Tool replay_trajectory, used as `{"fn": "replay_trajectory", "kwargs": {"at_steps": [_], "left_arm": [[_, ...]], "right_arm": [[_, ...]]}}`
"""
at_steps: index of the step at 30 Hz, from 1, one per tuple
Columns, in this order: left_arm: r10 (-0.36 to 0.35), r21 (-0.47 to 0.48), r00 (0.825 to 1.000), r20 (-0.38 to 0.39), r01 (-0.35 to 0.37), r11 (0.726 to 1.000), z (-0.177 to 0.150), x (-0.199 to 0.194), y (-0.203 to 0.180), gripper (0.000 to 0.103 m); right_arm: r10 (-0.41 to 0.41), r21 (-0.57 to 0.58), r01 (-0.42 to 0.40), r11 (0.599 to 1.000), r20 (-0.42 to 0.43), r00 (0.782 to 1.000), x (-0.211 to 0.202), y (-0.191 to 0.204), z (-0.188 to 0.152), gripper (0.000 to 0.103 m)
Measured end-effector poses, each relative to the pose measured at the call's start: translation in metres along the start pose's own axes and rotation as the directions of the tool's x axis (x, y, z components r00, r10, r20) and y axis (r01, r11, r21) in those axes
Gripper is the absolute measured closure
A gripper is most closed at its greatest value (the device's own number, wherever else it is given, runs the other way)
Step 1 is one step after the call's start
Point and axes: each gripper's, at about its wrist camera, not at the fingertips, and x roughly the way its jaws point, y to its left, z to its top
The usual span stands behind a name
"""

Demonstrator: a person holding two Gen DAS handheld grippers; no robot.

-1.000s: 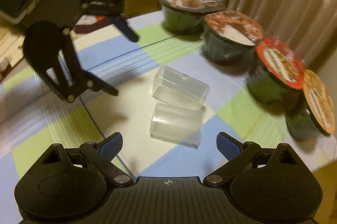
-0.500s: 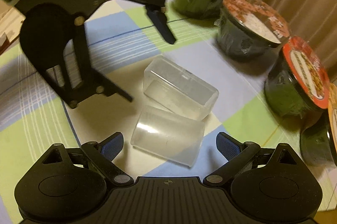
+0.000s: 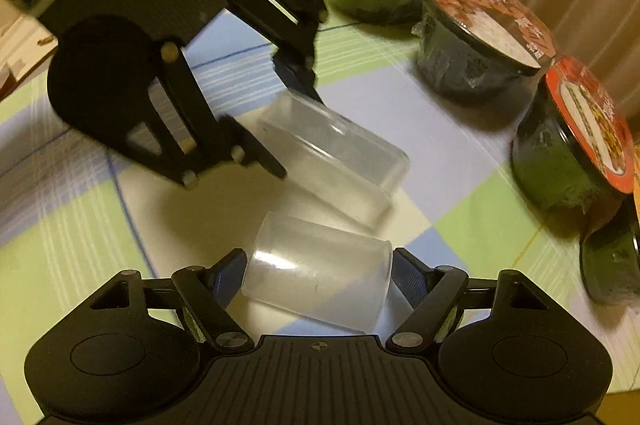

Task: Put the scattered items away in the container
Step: 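Grasp one clear plastic container with the left tool while the right tool grasps the other, then lift and carry both clear containers with both tools over the cardboard box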

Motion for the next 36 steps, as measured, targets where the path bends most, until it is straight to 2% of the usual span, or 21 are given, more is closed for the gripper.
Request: {"fn": "replay_trajectory", "kwargs": {"at_steps": [3,10,15,18,22,26,28,32,36], "left_arm": [[-0.016,-0.002,1.0,0.0,0.016,1.0,-0.008,-0.013,-0.017,0.077],[-0.09,0.007,0.996,0.004,0.09,0.996,-0.014,-0.052,-0.082,0.077],[-0.153,-0.1,0.987,0.047,0.157,0.983,-0.012,-0.082,-0.136,0.077],[-0.165,-0.17,0.984,0.067,0.174,0.97,-0.009,-0.095,-0.166,0.077],[-0.158,-0.3,0.984,0.079,0.175,0.938,-0.007,-0.106,-0.194,0.076],[-0.125,-0.405,0.989,0.076,0.146,0.903,-0.005,-0.111,-0.209,0.072],[-0.103,-0.447,0.993,0.065,0.121,0.886,-0.002,-0.11,-0.209,0.072],[-0.056,-0.537,0.997,0.058,0.078,0.84,0.008,-0.108,-0.2,0.061],[-0.037,-0.6,0.999,0.029,0.047,0.799,0.017,-0.099,-0.189,0.061]], "right_arm": [[0.008,0.005,-0.008,1.0,-0.014,1.0,-0.011,0.009,-0.01,0.022],[0.031,-0.049,-0.033,0.998,-0.04,0.999,-0.052,0.056,-0.047,0.022],[0.066,-0.01,-0.066,0.998,-0.048,0.997,-0.088,0.094,-0.083,0.022],[0.072,0.008,-0.071,0.997,-0.054,0.996,-0.106,0.117,-0.107,0.022],[0.095,0.086,-0.09,0.992,-0.059,0.994,-0.124,0.14,-0.135,0.022],[0.099,0.12,-0.09,0.989,-0.065,0.993,-0.137,0.154,-0.156,0.022],[0.095,0.141,-0.085,0.986,-0.066,0.993,-0.14,0.157,-0.163,0.022],[0.09,0.223,-0.075,0.972,-0.055,0.994,-0.145,0.162,-0.177,0.022],[0.081,0.299,-0.062,0.952,-0.053,0.995,-0.148,0.161,-0.189,0.022]]}}
